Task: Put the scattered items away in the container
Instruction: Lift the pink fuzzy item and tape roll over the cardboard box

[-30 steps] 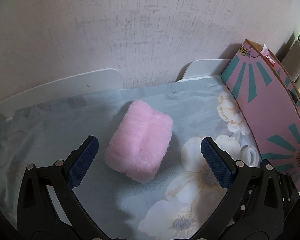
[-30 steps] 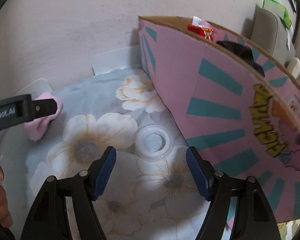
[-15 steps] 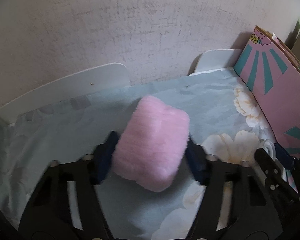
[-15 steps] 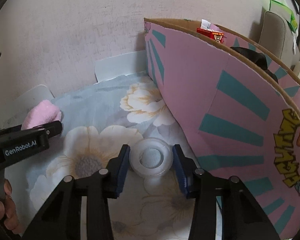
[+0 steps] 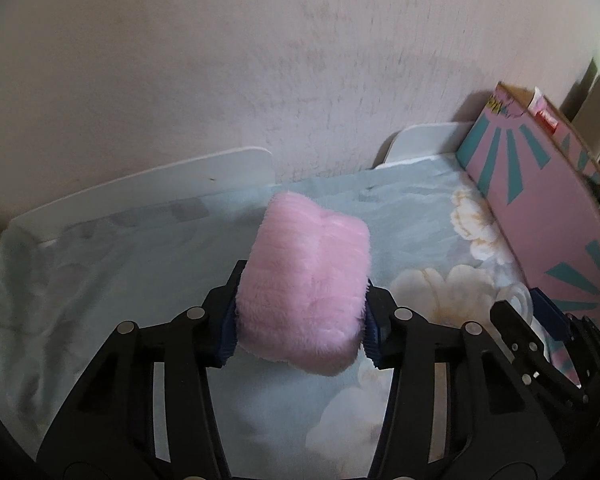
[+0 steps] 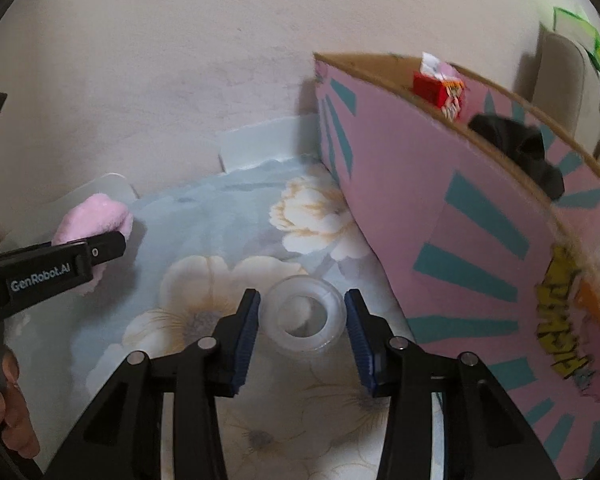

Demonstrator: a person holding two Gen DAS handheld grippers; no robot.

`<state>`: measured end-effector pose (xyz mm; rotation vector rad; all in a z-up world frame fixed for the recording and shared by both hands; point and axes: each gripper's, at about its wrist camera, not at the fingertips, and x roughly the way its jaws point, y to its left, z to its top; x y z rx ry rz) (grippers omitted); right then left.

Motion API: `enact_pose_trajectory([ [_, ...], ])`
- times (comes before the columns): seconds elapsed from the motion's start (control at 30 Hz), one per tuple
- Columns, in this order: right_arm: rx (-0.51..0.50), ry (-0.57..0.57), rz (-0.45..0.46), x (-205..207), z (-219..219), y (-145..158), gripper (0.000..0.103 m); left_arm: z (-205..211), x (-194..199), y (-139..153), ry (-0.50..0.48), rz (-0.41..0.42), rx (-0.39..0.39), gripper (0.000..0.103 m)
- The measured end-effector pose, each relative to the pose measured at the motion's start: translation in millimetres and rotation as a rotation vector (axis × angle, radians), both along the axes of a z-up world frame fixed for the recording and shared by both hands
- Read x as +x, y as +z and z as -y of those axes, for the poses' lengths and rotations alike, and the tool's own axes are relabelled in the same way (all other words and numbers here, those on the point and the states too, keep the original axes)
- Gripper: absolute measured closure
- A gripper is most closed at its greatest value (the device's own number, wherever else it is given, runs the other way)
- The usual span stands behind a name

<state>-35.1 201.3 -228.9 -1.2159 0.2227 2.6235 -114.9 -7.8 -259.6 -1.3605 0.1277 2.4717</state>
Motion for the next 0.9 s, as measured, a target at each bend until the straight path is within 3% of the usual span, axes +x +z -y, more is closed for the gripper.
enact_pose_trajectory([
  [0.27, -0.033, 0.093, -0.036, -4.7, 3.1, 57.0, 0.063, 11.5, 27.1, 59.2, 0.013, -0.01, 0.06, 0.057],
  [0.47, -0.03, 0.173, -0.095, -1.4, -0.4, 119.0, 0.063, 9.6, 49.3, 105.8, 0.041, -0.022, 0.078, 0.057],
  [0.7, 0.0, 0.223, -0.167, 7.9, -27.9, 180.6, 0.063, -27.8, 68.3, 152.4, 0.013, -0.066, 0.115, 0.057],
  [0.9, 0.02, 0.226, -0.201, 14.6, -74.9, 208.2, 0.063, -78.8, 76.9, 182.5, -0.046, -0.117, 0.145, 0.057],
])
